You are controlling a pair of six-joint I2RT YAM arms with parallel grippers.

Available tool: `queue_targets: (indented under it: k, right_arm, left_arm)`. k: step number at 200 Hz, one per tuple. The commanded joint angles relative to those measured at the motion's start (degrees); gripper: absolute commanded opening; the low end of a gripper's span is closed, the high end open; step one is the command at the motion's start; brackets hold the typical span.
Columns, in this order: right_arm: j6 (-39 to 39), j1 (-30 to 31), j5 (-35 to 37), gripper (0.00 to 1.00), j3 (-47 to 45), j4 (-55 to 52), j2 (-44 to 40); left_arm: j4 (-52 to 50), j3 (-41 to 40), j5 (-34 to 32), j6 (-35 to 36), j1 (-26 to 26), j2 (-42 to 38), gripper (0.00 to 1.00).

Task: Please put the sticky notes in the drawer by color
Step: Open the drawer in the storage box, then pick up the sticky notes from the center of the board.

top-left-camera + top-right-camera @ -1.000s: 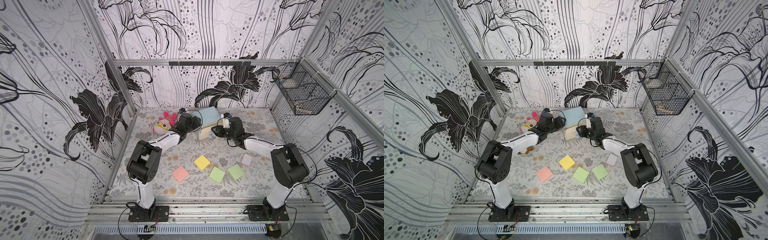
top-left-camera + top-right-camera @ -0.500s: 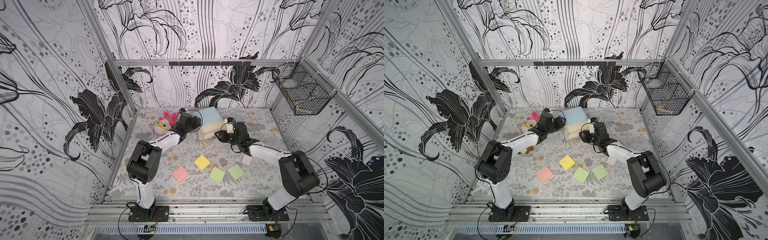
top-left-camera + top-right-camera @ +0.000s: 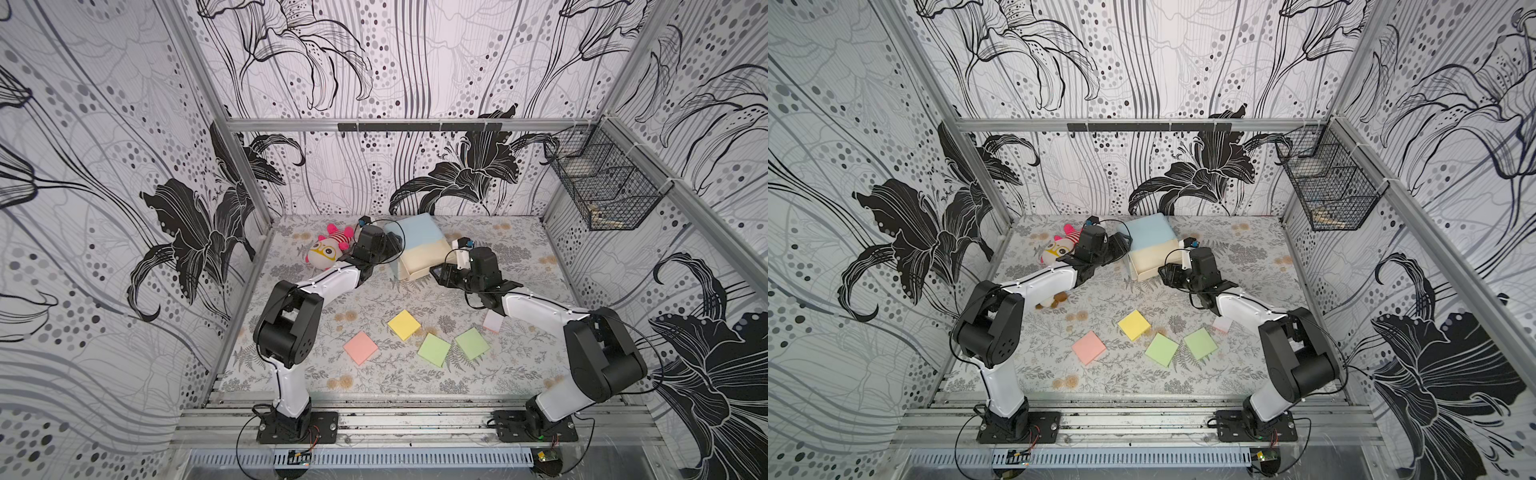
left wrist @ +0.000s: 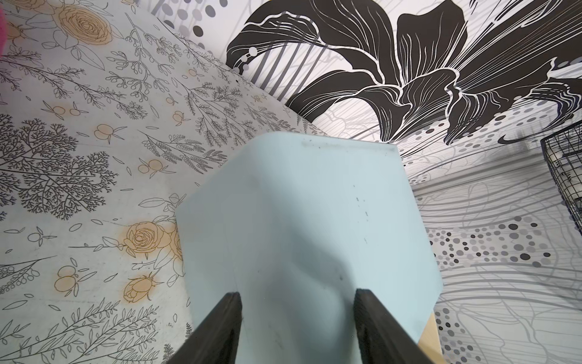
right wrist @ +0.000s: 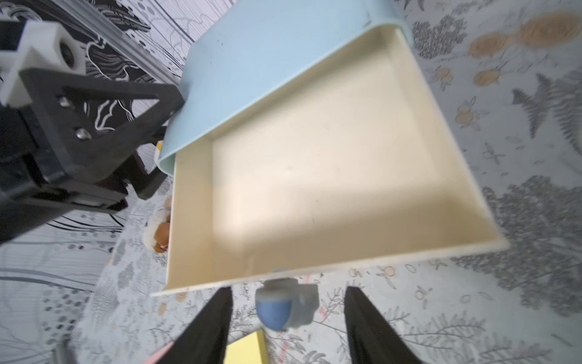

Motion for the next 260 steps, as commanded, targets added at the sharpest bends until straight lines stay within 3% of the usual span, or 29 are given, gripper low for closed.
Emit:
queue_targets:
  k: [1,71,113,135,161,183,215,239,260]
  right_arm:
    - [-1.1,-0.01,2.66,0.72,-1.89,-1.82,-4.85]
    - [-7.05,0.46,3.49,0.99,-9.62,-4.04,-17.13]
    - [-9.25,2.95,4.0,0.99,-10.93,-4.75,-19.17]
    - [-10.06,4.32,4.11,0.99,-11.68,-4.2,-20.02]
    - [-14.5,7.18,4.8,0.99,-12.95,-3.35,-21.22]
    - [-18.57,9.96,5.12,0.99,-13.13,-3.41,-21.06]
    - [-19.68,11.02,4.72,0.99,-12.76,-3.26,-19.0]
    - [-19.33,11.11,4.15,0.99,-11.59,-2.32,-16.34]
    - [-19.07,11.11,3.49,0.99,-10.14,-1.06,-13.52]
  left_arm:
    - [-4.94,0.12,0.23,0.75,-0.01,1.24,0.62]
    - [-6.06,0.66,-2.63,2.1,-0.25,-5.69,0.66]
    - [-8.34,-2.76,-9.62,4.16,-0.73,-16.11,0.81]
    - [-11.32,-7.07,-13.12,6.81,-1.14,-22.27,1.0]
    - [-15.17,-15.89,-18.21,7.42,-1.67,-31.06,0.97]
    - [-19.96,-24.89,-20.86,3.87,-1.85,-39.15,0.97]
    - [-30.75,-36.31,-22.88,-6.87,-4.17,-51.18,0.97]
    - [-36.47,-43.96,-21.28,-16.03,-7.9,-58.27,0.99]
    - [-34.4,-50.95,-17.52,-22.81,-11.12,-61.5,0.97]
